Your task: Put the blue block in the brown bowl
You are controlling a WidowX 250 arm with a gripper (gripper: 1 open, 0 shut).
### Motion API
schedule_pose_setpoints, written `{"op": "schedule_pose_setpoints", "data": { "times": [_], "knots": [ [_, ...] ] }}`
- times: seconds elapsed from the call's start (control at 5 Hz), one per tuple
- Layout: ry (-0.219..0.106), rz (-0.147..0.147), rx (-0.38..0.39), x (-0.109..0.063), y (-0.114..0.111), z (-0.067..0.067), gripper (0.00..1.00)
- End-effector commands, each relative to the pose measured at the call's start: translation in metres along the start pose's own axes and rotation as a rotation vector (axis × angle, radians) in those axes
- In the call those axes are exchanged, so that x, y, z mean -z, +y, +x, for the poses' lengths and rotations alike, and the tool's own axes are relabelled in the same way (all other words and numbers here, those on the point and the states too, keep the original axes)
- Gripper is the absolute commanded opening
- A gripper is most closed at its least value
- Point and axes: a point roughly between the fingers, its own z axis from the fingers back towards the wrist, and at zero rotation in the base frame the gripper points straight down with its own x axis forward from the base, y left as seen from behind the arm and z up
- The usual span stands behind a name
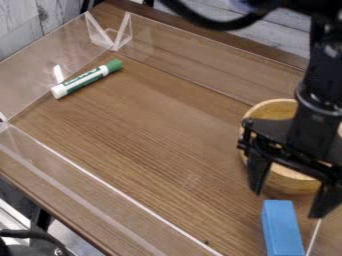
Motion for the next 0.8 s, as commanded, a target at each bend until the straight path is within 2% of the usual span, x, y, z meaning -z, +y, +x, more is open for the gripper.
{"op": "schedule_pose_setpoints", "data": {
  "times": [0.0, 0.4, 0.6],
  "knots": [
    [-0.054, -0.043, -0.001, -0.003, -0.007, 0.002, 1.0],
    [-0.058, -0.054, -0.013, 0.011, -0.008, 0.0, 1.0],
    [-0.06, -0.07, -0.015, 0.017, -0.008, -0.001, 1.0]
  ]
}}
